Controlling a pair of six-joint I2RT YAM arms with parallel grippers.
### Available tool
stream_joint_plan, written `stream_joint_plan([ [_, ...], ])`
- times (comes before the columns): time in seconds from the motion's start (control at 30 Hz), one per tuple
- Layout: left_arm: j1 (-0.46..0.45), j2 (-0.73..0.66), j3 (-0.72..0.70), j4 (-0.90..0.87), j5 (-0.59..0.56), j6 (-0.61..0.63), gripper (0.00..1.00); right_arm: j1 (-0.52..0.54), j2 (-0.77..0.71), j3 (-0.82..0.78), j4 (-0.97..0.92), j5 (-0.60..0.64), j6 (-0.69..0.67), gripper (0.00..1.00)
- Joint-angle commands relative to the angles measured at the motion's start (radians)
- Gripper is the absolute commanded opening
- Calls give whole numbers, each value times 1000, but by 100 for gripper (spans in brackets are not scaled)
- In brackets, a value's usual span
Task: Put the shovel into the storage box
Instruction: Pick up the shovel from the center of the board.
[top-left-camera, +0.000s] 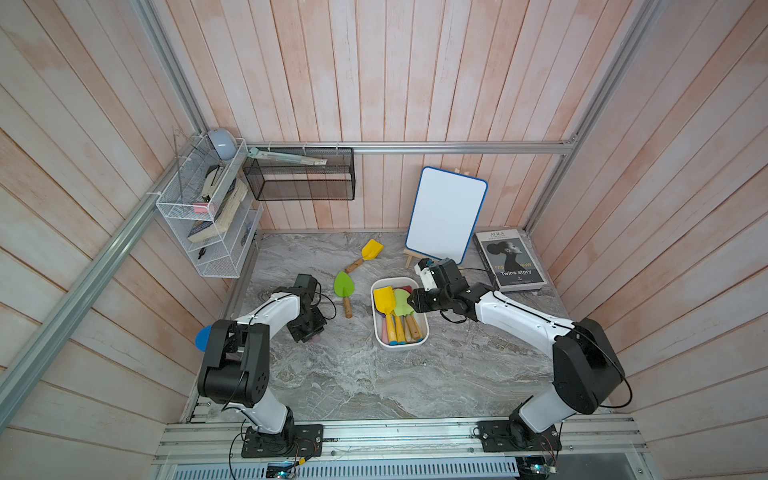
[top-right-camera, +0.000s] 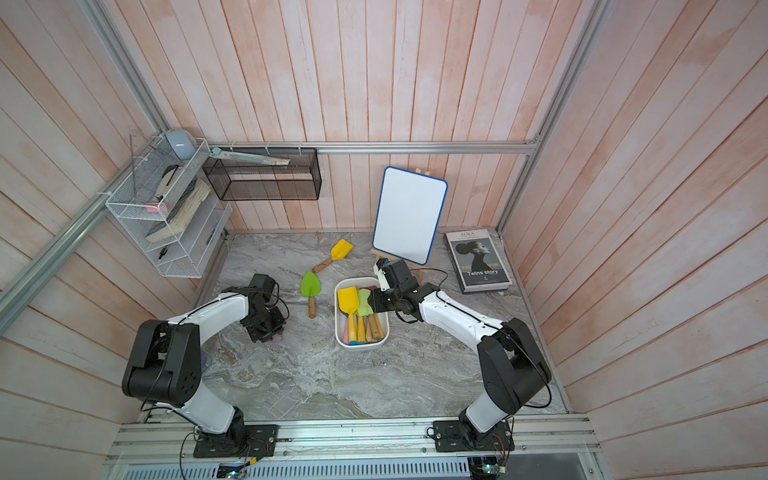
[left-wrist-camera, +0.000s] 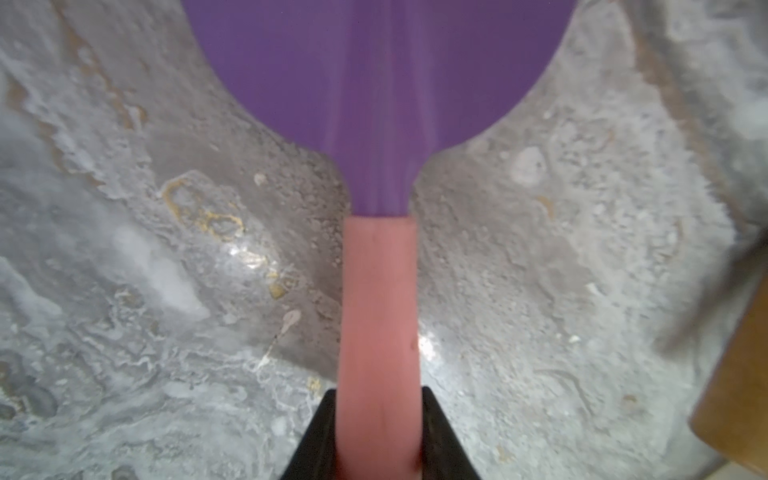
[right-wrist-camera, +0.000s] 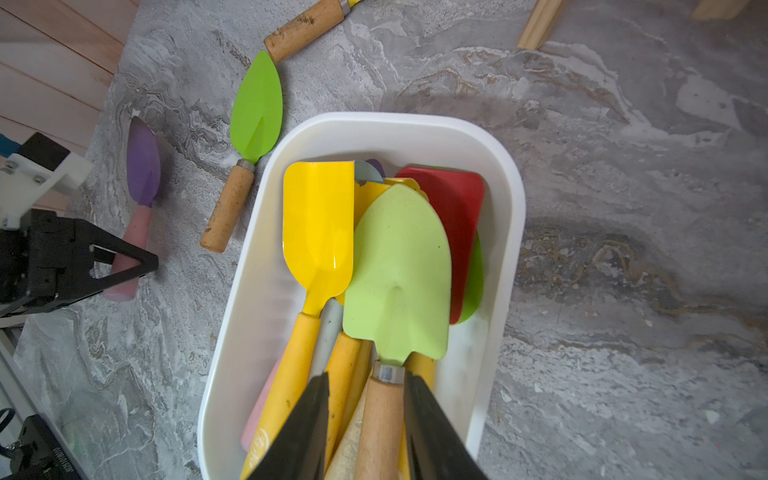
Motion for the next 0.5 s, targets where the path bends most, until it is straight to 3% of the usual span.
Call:
stream_joint_plan([
  [0.0, -33, -70, 18, -12, 36, 13, 18, 1, -20, 14, 8, -25, 10, 35],
  [0.47, -242, -189, 164, -94, 101, -13, 18, -1, -10, 75, 74, -97, 76, 35],
])
